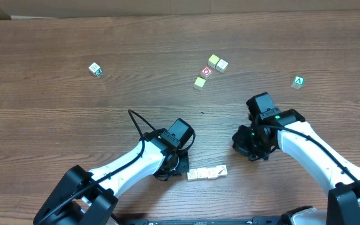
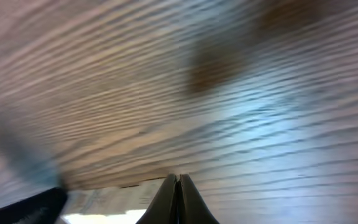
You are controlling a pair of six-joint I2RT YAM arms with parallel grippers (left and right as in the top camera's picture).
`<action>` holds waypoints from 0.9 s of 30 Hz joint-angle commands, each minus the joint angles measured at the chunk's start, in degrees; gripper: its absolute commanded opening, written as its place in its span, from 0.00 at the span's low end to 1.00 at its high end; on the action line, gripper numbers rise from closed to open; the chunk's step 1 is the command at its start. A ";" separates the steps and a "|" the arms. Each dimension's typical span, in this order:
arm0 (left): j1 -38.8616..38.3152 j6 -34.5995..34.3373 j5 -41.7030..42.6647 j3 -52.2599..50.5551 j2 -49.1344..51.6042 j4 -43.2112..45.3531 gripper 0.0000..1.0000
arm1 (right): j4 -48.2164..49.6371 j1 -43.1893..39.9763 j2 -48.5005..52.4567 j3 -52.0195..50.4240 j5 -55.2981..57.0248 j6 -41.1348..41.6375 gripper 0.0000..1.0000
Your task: Flip 4 blocks
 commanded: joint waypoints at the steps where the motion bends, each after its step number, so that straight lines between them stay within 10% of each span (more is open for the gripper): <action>1: 0.33 -1.14 -0.61 -0.15 0.57 -0.04 0.04 | 0.50 0.13 -0.20 -1.42 2.80 -4.42 0.04; 27: 0.33 -1.20 1.07 -0.15 0.57 -0.24 0.04 | -4.44 8.04 -13.88 -7.87 -1.99 -1.44 0.04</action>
